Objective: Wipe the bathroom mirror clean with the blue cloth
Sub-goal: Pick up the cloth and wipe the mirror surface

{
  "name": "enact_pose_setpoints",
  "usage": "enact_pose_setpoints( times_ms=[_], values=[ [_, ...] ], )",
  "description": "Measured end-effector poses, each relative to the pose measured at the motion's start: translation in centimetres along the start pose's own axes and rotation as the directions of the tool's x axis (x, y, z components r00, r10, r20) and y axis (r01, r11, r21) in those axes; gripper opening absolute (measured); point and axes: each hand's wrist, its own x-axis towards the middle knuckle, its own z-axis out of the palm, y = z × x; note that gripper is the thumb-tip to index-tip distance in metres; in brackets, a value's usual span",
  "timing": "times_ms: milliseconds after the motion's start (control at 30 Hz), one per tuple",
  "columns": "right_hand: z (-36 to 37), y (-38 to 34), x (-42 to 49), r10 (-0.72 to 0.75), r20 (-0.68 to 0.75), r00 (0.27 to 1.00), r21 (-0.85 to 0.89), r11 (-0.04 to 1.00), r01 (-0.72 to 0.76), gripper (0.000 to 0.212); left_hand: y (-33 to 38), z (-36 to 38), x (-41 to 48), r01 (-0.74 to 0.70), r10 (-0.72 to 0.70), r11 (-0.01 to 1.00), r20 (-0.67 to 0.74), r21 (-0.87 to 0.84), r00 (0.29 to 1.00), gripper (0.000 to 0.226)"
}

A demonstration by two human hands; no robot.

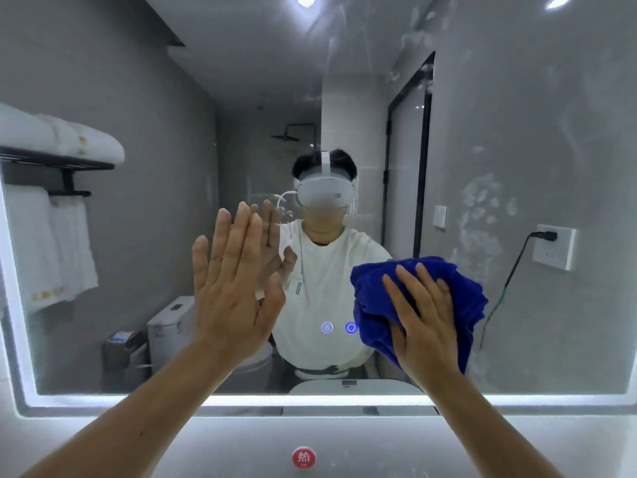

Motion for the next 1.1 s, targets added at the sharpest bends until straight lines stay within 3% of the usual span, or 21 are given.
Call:
enact_pose_setpoints(
  times_ms=[233, 533, 700, 767, 867, 967, 1100],
  values=[
    [0.9, -4.0, 14.1, 0.174, -0.113, 0.978, 0.067, 0.984, -0.167, 0.044, -2.0, -1.5, 1.4, 0.026, -0.025, 0.999, -0.003, 0.042, 1.000, 0.065],
    [5.2, -15.0, 17.8, -0.152, 0.051, 0.987, -0.043, 0.987, 0.154, 0.055, -5.0, -3.7, 2.0, 0.023, -0.018, 0.997, -0.075, 0.067, 0.997, 0.068],
    [3.9, -11.5, 14.9, -0.371, 0.187, 0.909, -0.040, 0.922, 0.385, 0.057, -5.3, -3.4, 2.7, -0.002, 0.007, 0.997, -0.057, 0.083, 0.998, 0.067],
    [2.7, -8.6, 13.8, -0.402, 0.176, 0.899, -0.027, 0.911, 0.412, 0.051, -5.5, -3.3, 3.3, -0.002, 0.006, 0.996, -0.049, 0.087, 0.999, 0.066],
    [0.9, -4.5, 14.5, -0.269, 0.093, 0.959, -0.054, 0.960, 0.275, 0.049, -6.1, -3.7, 3.9, -0.003, 0.007, 0.996, -0.045, 0.088, 0.999, 0.066],
    [0.1, -3.1, 17.9, -0.006, 0.030, 1.000, -0.074, 0.997, 0.008, 0.046, -7.2, -4.2, 4.1, -0.025, 0.030, 0.996, -0.047, 0.091, 0.998, 0.067],
    [1.7, -7.4, 23.8, 0.392, -0.021, 0.920, -0.092, 0.915, -0.393, 0.055, -8.6, -4.7, 4.3, -0.016, 0.023, 0.992, -0.056, 0.124, 0.998, 0.067]
  ],
)
